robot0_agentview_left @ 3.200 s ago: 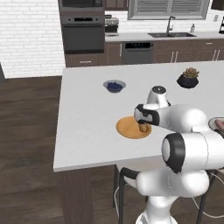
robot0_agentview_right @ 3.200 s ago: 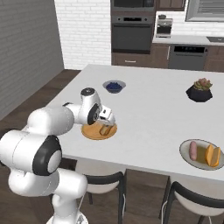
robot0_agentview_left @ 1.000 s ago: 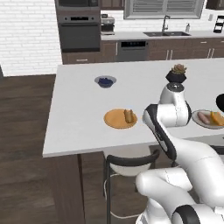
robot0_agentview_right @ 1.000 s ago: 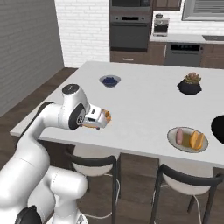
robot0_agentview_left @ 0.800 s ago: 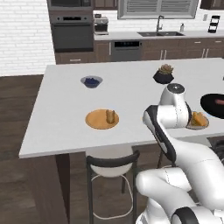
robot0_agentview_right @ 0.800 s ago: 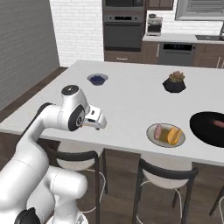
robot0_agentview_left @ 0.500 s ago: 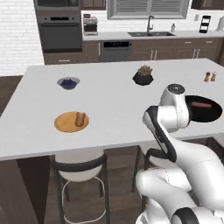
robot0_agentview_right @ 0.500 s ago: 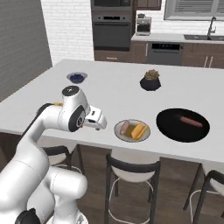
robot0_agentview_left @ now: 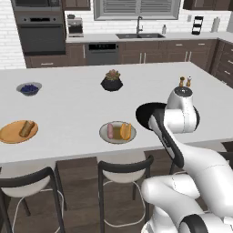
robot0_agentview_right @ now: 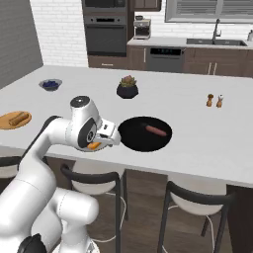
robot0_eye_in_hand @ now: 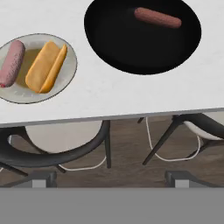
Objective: Place one bun and one sausage from the bowl on each plate.
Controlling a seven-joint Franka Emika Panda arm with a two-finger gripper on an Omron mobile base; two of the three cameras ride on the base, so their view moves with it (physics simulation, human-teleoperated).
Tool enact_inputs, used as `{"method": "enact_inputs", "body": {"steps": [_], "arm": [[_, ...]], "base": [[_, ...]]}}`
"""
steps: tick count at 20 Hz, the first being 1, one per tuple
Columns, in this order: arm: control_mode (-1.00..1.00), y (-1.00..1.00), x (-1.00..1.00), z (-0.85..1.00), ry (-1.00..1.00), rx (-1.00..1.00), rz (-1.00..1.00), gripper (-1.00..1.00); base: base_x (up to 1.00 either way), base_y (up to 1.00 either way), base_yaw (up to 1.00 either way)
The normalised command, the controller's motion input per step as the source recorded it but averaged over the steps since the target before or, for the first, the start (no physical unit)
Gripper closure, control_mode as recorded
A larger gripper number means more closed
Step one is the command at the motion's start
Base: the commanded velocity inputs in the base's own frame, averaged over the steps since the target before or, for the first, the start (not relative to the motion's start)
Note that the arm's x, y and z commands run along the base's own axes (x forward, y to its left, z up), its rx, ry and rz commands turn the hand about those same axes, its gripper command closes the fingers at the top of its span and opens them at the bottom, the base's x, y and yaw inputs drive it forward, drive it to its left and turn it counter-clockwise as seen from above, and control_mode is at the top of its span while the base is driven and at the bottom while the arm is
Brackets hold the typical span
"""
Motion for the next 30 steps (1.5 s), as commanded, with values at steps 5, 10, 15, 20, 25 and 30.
{"method": "enact_inputs", "body": {"steps": [5,10,15,20,25,30], "arm": [[1.0,0.0,0.0,0.0,0.0,0.0,0.0,-1.0],[1.0,0.0,0.0,0.0,0.0,0.0,0.0,-1.0],[1.0,0.0,0.0,0.0,0.0,0.0,0.0,-1.0],[1.0,0.0,0.0,0.0,0.0,0.0,0.0,-1.0],[1.0,0.0,0.0,0.0,0.0,0.0,0.0,-1.0],[1.0,0.0,0.0,0.0,0.0,0.0,0.0,-1.0]], "base": [[0.0,-0.96,0.0],[0.02,-0.53,-0.03],[0.24,0.35,-0.04],[0.49,0.66,0.0],[0.51,-0.03,0.0],[0.55,-0.16,0.0]]}}
